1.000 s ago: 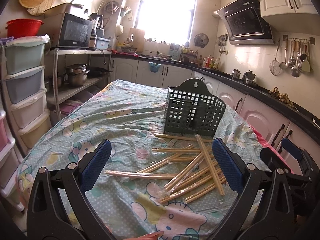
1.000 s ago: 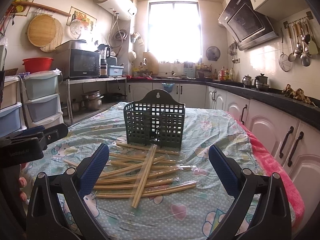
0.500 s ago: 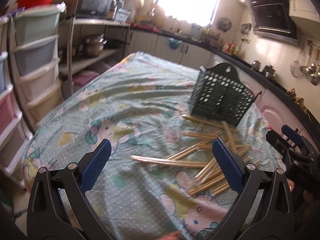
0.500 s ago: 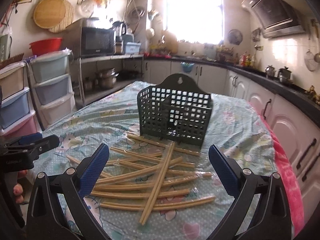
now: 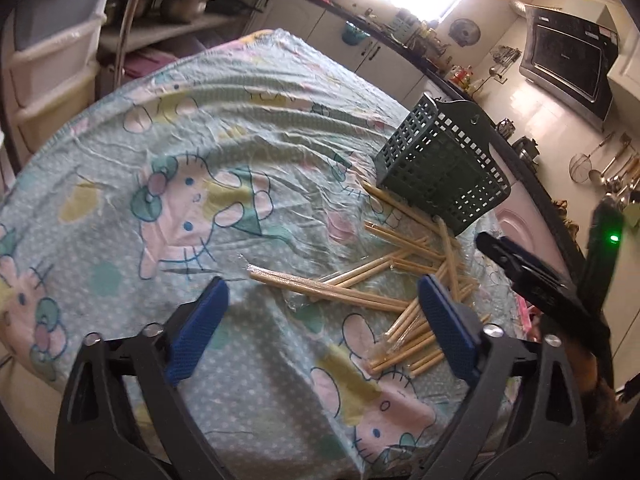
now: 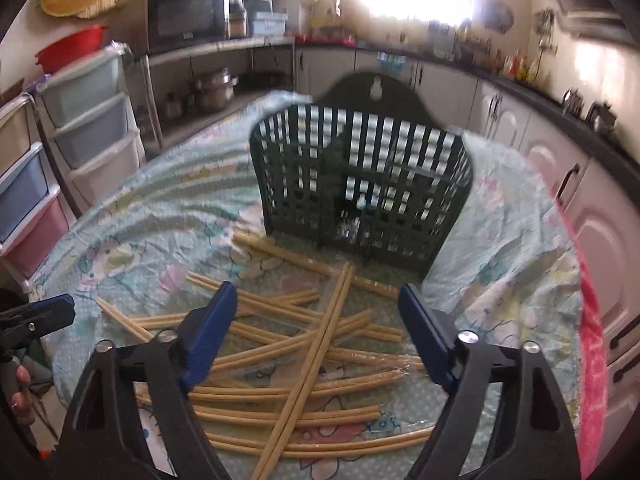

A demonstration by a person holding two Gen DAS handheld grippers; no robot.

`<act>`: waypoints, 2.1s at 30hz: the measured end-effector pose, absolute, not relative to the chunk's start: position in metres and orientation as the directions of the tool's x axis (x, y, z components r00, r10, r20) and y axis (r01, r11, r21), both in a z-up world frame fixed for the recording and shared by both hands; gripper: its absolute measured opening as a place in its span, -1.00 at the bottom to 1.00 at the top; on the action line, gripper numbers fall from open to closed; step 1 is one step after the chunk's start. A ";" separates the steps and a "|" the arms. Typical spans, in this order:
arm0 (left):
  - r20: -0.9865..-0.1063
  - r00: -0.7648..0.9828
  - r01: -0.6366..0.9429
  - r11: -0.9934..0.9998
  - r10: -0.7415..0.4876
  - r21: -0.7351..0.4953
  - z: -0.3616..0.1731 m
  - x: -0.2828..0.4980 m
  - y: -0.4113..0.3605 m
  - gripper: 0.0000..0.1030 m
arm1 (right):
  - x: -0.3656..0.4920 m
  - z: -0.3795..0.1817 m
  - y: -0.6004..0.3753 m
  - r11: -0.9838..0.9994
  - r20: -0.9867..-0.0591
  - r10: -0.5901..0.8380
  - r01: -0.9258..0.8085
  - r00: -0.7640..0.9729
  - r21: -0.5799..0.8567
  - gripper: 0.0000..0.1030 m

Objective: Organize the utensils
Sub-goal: 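Close the left gripper on a wooden chopstick while the right gripper grasps chopsticks, then lift the held chopsticks upright with both grippers over the green basket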

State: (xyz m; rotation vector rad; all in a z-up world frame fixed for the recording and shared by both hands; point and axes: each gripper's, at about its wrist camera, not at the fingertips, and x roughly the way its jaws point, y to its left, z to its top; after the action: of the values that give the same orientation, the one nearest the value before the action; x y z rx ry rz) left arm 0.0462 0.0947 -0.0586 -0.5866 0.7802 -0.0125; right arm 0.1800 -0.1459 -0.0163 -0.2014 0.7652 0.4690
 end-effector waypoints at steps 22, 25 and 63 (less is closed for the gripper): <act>-0.705 0.649 -0.343 0.716 -0.287 -0.608 -0.091 0.075 0.126 -0.38 | 0.263 -0.059 -0.146 0.893 -0.864 0.357 -0.402 0.354 0.205 -0.46; -0.706 0.647 -0.354 0.706 -0.289 -0.613 -0.094 0.075 0.130 -0.48 | 0.268 -0.062 -0.144 0.893 -0.871 0.357 -0.398 0.337 0.211 -0.64; -0.532 0.770 -0.059 0.790 -0.353 -0.611 0.026 0.099 0.116 -0.95 | 0.242 0.034 -0.137 0.809 -0.742 0.510 -0.536 0.435 0.241 -0.79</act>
State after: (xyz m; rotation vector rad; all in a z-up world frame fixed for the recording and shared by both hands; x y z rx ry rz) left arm 0.0993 0.1156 0.0260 -0.6520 0.6839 -0.1722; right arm 0.2418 -0.1371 0.0343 -0.0327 0.9119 0.6510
